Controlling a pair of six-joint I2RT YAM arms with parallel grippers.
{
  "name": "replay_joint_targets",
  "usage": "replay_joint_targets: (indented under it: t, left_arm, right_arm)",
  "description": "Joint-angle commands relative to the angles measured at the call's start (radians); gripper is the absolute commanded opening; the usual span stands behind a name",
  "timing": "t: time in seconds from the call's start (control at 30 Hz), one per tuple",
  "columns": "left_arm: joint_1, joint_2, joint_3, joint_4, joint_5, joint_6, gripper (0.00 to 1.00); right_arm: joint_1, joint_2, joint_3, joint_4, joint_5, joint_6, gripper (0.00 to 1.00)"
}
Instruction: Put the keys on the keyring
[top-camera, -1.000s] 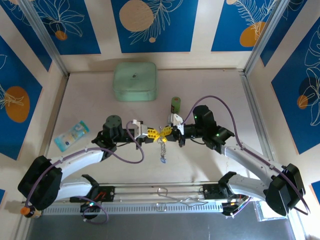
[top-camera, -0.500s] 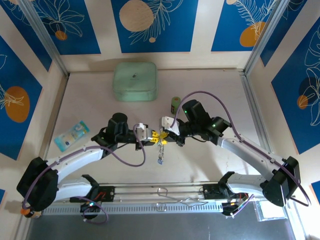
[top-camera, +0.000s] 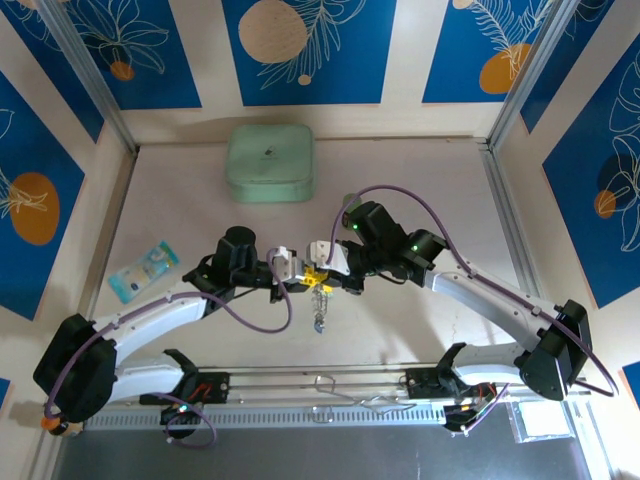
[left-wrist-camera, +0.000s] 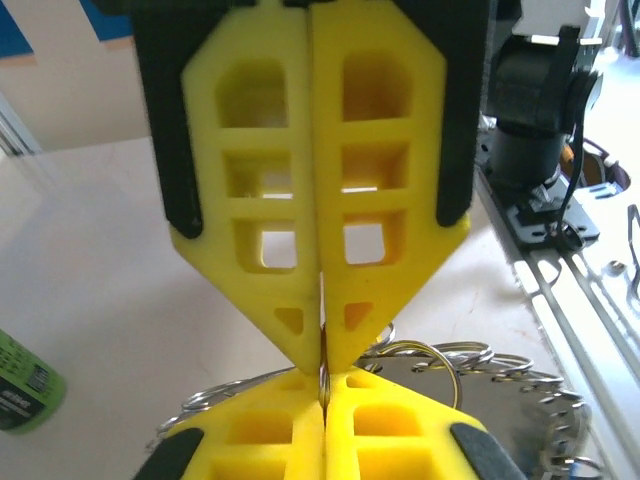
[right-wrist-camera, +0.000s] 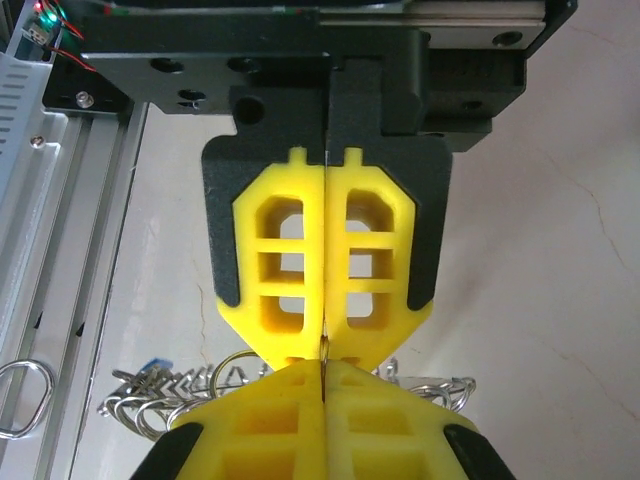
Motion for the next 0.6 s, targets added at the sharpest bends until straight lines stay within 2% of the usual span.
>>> replay_joint_targets:
  t: [0.0, 0.03, 0.1, 0.13, 0.3, 0.57]
  left_arm:
    - [-0.008, -0.009, 0.006, 0.060, 0.041, 0.000, 0.00]
    - [-0.008, -0.009, 0.004, 0.065, 0.041, -0.001, 0.00]
    - [-0.007, -0.013, -0.002, 0.079, 0.041, -0.004, 0.00]
    - [-0.008, -0.013, -0.008, 0.094, 0.041, -0.008, 0.00]
    - [-0.008, -0.013, -0.044, 0.197, 0.036, -0.027, 0.00]
    - [-0.008, 0.006, -0.057, 0.265, 0.038, -0.053, 0.00]
  right_arm:
    - [-0.003, -0.017, -0.004, 0.009, -0.038, 0.012, 0.00]
    - [-0.018, -0.034, -0.025, 0.043, -0.053, 0.036, 0.06]
    - [-0.062, -0.083, -0.088, 0.129, -0.113, 0.101, 0.30]
    - [-0.090, -0.115, -0.127, 0.176, -0.153, 0.142, 0.34]
    - [-0.173, -0.206, -0.270, 0.331, -0.271, 0.297, 0.36]
    - [-0.177, -0.222, -0.348, 0.404, -0.303, 0.365, 0.38]
